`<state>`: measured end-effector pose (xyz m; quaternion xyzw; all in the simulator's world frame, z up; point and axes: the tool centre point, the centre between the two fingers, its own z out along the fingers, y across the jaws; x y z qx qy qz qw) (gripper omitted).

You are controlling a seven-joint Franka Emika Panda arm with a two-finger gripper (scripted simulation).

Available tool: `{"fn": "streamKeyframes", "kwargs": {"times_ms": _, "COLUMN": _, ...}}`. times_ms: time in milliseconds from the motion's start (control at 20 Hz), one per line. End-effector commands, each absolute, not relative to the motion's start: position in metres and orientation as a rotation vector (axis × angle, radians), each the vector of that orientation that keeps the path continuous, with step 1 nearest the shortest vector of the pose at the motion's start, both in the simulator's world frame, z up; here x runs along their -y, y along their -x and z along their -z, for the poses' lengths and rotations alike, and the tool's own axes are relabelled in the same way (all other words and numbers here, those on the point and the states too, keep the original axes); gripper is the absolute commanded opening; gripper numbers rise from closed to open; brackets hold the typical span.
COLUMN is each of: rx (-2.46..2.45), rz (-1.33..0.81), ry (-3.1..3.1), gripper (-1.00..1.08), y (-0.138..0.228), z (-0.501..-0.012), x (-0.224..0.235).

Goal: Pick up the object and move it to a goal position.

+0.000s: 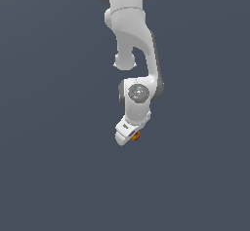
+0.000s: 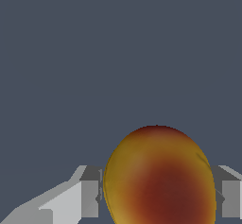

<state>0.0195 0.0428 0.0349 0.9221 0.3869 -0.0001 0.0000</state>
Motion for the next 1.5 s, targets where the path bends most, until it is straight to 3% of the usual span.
{"fn": "streamKeyframes", "kwargs": {"times_ms": 0, "rx": -1.215, "rz": 0.000, "ry": -2.897, "gripper": -1.00, "y": -0.020, "z": -0.034, "x": -0.043}}
{"fn": "streamKeyframes", "kwargs": {"times_ms": 650, "rx": -1.216, "rz": 0.000, "ry": -2.896, "gripper": -1.00, "y": -0.007, "z": -0.054, "x": -0.056}}
{"fn": "streamKeyframes", "kwargs": {"times_ms": 1450, "rx": -1.216, "rz": 0.001, "ry": -2.894, "gripper": -1.00, "y": 0.052, "z": -0.147, "x": -0.117}}
